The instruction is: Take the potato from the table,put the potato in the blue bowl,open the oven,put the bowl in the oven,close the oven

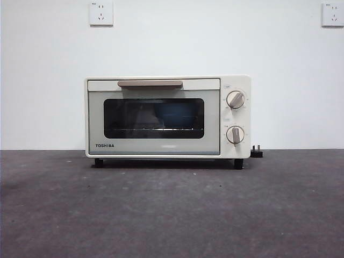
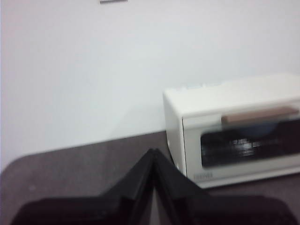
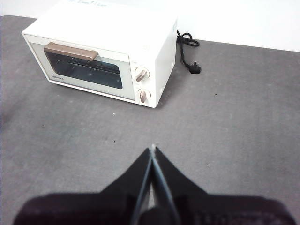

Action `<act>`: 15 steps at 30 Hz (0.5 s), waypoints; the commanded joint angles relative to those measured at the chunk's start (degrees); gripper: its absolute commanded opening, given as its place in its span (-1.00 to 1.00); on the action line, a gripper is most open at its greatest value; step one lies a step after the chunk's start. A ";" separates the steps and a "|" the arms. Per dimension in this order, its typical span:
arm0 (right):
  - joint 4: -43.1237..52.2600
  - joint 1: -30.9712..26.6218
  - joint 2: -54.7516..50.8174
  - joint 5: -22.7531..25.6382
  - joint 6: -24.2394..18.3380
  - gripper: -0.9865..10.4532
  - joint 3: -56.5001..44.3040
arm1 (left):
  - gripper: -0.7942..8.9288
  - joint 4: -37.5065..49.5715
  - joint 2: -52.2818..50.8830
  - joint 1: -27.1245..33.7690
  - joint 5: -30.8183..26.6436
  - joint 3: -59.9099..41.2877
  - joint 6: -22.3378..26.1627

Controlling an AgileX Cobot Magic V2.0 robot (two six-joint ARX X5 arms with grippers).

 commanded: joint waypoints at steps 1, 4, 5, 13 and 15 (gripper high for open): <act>-1.07 0.02 -0.11 0.26 0.66 -0.83 -0.48 | -0.85 2.40 -3.85 0.09 -0.46 -8.17 -0.44; -1.07 0.02 -0.11 0.26 0.66 -0.83 -0.48 | -0.85 3.06 -7.93 0.02 -0.37 -13.62 -0.42; -1.07 0.02 -0.11 0.26 0.63 -0.83 -0.48 | -0.85 3.10 -8.98 -0.11 -0.39 -14.86 -0.44; -1.05 0.02 -0.11 0.26 0.63 -0.83 -0.48 | -0.85 1.03 -14.84 -0.68 -0.48 -20.46 -3.04; -1.07 0.02 -0.11 0.26 0.66 -0.83 -0.48 | -0.85 -0.96 -15.78 -0.68 -0.87 -20.44 -3.72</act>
